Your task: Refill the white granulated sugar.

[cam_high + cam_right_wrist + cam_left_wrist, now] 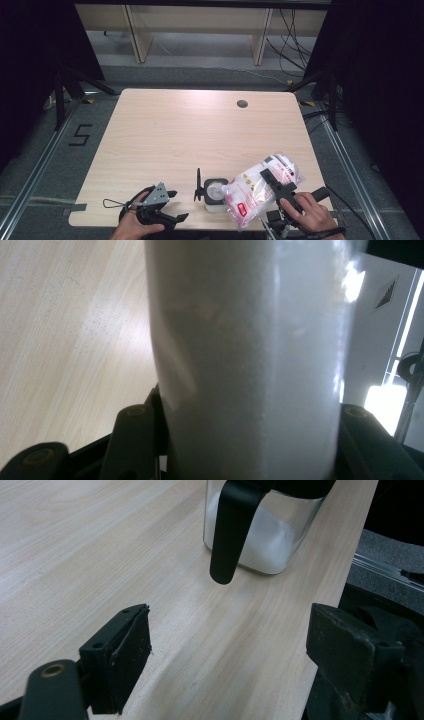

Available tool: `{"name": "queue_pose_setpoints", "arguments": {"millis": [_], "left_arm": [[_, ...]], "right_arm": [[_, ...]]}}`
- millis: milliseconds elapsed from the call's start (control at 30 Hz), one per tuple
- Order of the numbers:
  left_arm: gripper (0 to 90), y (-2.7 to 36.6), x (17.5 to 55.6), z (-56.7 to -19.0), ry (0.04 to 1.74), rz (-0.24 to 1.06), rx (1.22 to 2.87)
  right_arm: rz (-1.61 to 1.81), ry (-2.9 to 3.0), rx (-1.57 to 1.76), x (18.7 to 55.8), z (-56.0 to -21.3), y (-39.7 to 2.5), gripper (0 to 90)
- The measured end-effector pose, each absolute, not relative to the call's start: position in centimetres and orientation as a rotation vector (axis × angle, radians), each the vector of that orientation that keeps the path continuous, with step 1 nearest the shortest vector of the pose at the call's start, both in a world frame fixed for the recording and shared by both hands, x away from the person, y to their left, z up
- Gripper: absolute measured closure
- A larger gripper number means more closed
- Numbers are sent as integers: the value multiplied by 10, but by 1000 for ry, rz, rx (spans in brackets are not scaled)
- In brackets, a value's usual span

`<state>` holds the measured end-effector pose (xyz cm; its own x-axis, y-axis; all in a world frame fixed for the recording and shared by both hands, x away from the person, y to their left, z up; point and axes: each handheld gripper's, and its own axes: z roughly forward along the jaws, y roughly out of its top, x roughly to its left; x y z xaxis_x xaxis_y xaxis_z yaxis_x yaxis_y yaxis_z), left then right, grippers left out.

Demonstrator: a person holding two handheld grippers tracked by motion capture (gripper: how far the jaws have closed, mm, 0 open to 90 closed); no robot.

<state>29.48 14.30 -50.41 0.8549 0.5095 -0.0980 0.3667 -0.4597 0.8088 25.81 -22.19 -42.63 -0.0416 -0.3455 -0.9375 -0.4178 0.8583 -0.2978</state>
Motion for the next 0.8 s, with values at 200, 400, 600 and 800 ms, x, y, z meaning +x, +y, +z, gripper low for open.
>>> {"name": "queue_pose_setpoints", "arguments": {"millis": [200, 400, 600, 800], "left_arm": [[175, 143, 295, -504, 634, 196, 2102], [175, 143, 294, -504, 639, 191, 2092], [175, 143, 295, -504, 632, 195, 2104], [175, 143, 295, -504, 633, 196, 2103]], "right_arm": [[65, 1649, -601, 258, -426, -222, 513], [70, 1656, -593, 258, -426, -223, 514], [73, 1657, -587, 257, -426, -223, 515], [52, 1657, -584, 257, -427, -223, 515]]}}
